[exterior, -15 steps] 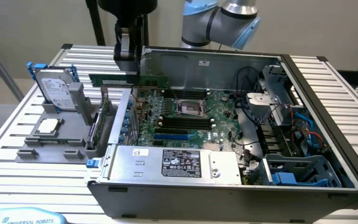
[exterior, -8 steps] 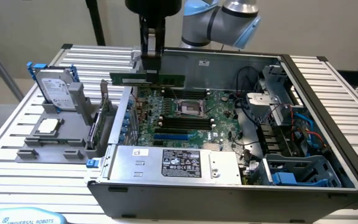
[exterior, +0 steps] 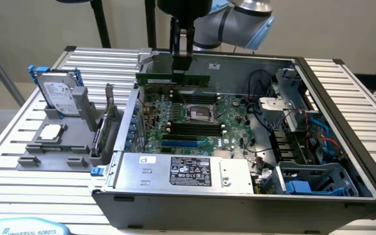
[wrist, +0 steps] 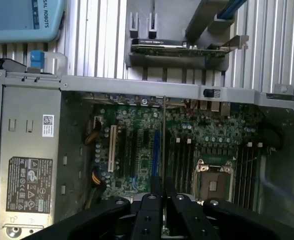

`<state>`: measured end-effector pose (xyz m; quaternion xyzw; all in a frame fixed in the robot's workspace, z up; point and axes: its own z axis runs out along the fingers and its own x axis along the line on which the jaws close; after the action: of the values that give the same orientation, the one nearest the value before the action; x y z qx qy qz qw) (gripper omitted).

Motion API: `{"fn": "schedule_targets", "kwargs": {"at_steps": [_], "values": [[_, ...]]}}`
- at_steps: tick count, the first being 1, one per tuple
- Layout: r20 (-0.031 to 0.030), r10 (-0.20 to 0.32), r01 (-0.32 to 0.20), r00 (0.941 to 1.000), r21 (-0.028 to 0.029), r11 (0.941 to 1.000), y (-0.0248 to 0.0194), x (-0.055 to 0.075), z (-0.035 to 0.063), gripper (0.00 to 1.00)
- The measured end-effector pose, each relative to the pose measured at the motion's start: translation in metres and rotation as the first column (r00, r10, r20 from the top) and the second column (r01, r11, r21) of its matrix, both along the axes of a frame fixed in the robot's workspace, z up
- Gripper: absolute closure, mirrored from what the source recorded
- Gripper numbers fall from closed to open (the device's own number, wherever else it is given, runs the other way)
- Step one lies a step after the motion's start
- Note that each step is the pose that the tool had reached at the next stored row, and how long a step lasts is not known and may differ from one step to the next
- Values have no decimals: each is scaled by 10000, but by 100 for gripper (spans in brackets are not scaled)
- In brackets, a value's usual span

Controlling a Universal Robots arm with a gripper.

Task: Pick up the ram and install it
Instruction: 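Pick up the ram and move it above insertion slot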

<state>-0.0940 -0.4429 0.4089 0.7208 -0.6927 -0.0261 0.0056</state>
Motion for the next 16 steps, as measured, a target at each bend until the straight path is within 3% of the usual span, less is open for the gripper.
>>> {"fn": "schedule_targets", "kwargs": {"at_steps": [10,13,16], "values": [[0,0,0,10000,0,10000,279,293,-101,87],[0,-3,3,10000,0,10000,327,362,-132,87],[0,-37,37,10000,0,10000,346,424,-162,87]]}}
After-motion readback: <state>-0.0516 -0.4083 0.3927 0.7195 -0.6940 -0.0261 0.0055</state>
